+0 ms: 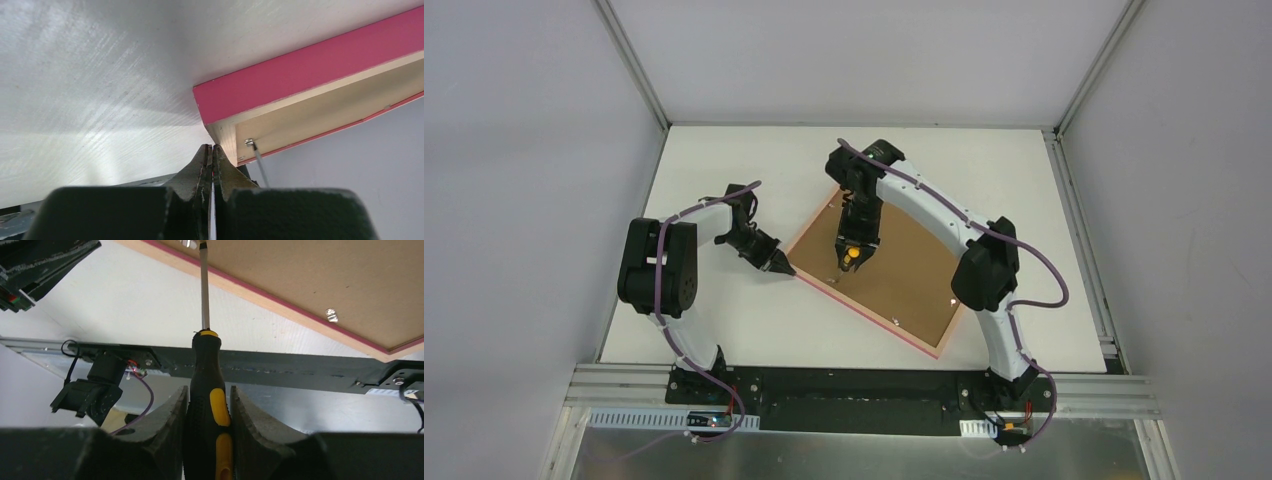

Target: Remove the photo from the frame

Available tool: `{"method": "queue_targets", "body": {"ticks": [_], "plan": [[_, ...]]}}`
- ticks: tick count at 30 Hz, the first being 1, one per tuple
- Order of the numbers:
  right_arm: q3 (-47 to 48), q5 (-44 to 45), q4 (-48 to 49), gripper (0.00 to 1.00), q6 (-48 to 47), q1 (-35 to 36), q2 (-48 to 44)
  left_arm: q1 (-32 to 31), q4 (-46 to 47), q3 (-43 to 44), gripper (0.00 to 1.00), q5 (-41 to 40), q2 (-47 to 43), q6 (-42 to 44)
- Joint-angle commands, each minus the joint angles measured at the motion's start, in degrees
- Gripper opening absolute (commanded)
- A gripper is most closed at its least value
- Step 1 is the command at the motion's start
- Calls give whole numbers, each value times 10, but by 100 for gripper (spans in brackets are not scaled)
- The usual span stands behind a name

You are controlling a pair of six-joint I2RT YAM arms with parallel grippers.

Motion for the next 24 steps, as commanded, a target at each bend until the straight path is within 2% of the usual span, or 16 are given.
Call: {"method": "queue_targets", "body": {"ticks": [1, 2, 5, 8, 13, 17, 24], "plan": [[35, 65, -56, 0, -23, -2, -62, 1, -19, 9, 0, -98, 13, 56], [30, 78, -52, 0, -29, -2, -77, 1, -19, 15, 0, -89, 13, 70], [-31, 117, -18, 0, -42, -6, -140, 0, -19, 20, 20, -74, -4, 106], [-135, 133, 28, 0, -38, -19, -214, -3, -17, 27, 39, -73, -47, 152], [-245, 167, 76, 0, -17, -45, -321, -10, -8, 79, 62, -63, -95, 254], [-280, 182, 78, 0, -14, -58, -374, -10, 17, 137, 71, -32, -68, 322], [-269, 159, 56, 0, -51, -90, -404, -28, 19, 292, 81, 63, 93, 398]]}}
